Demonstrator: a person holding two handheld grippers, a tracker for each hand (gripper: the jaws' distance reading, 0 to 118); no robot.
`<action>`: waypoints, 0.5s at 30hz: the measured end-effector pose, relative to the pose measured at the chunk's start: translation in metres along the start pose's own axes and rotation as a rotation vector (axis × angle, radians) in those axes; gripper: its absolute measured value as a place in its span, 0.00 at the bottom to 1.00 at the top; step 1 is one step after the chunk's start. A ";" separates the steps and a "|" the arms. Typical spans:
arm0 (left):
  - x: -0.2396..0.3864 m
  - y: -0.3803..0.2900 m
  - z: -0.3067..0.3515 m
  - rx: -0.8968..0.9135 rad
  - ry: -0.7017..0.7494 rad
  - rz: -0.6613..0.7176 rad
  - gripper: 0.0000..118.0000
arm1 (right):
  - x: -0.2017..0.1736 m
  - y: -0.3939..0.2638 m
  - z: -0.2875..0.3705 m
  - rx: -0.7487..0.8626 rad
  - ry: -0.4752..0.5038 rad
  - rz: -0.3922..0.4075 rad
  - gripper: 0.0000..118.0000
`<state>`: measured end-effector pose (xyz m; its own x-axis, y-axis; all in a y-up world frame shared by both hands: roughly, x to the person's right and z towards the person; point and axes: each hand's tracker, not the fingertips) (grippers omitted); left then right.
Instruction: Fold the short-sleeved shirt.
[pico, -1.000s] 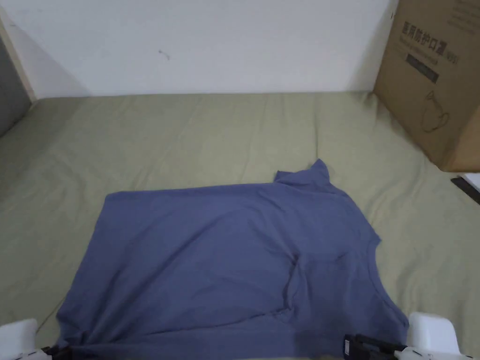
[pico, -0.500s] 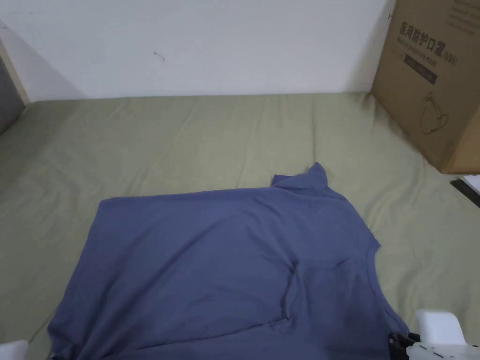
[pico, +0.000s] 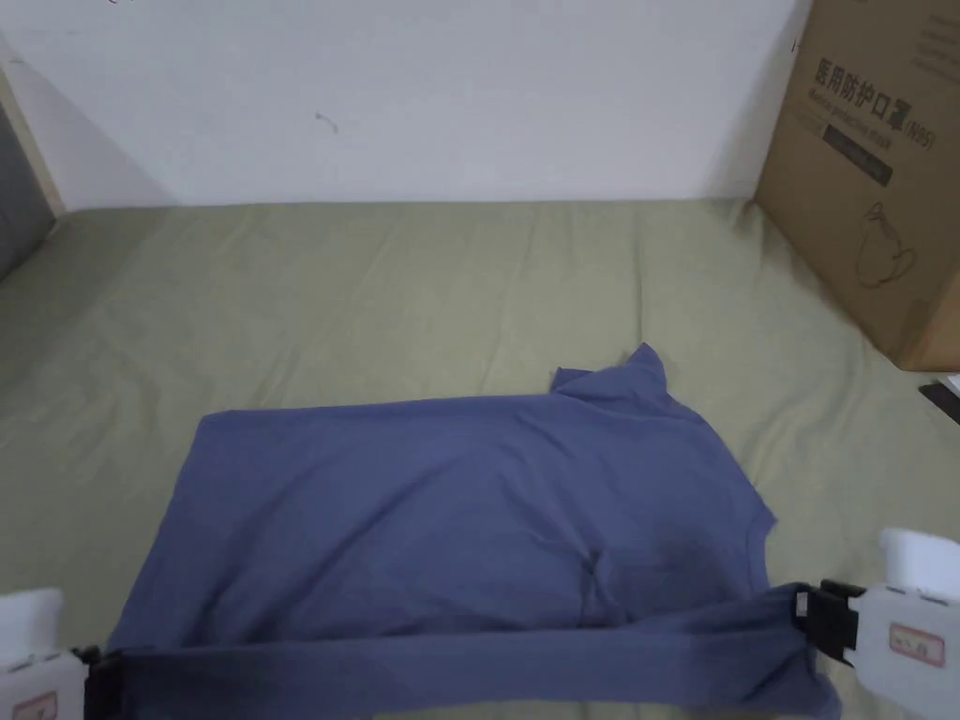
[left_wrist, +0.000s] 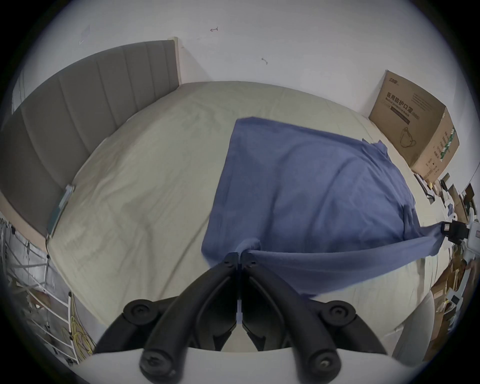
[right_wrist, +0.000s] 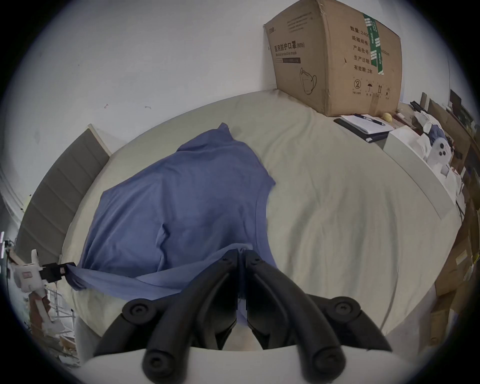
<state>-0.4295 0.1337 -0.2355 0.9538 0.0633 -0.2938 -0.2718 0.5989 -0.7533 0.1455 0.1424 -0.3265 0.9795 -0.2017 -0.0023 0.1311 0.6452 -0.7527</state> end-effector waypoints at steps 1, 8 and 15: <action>0.002 0.010 -0.007 0.002 -0.001 -0.010 0.01 | -0.001 0.007 -0.010 -0.008 -0.009 0.003 0.05; 0.016 0.070 -0.076 -0.050 0.118 -0.079 0.19 | -0.010 0.036 -0.098 -0.140 -0.096 0.027 0.05; -0.018 0.061 -0.058 0.020 0.047 0.070 0.85 | -0.007 0.028 -0.096 -0.136 -0.043 0.012 0.96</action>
<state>-0.4712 0.1228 -0.3104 0.9252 0.0681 -0.3732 -0.3347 0.6098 -0.7184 0.1280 0.0910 -0.4108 0.9869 -0.1607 0.0145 0.1003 0.5411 -0.8350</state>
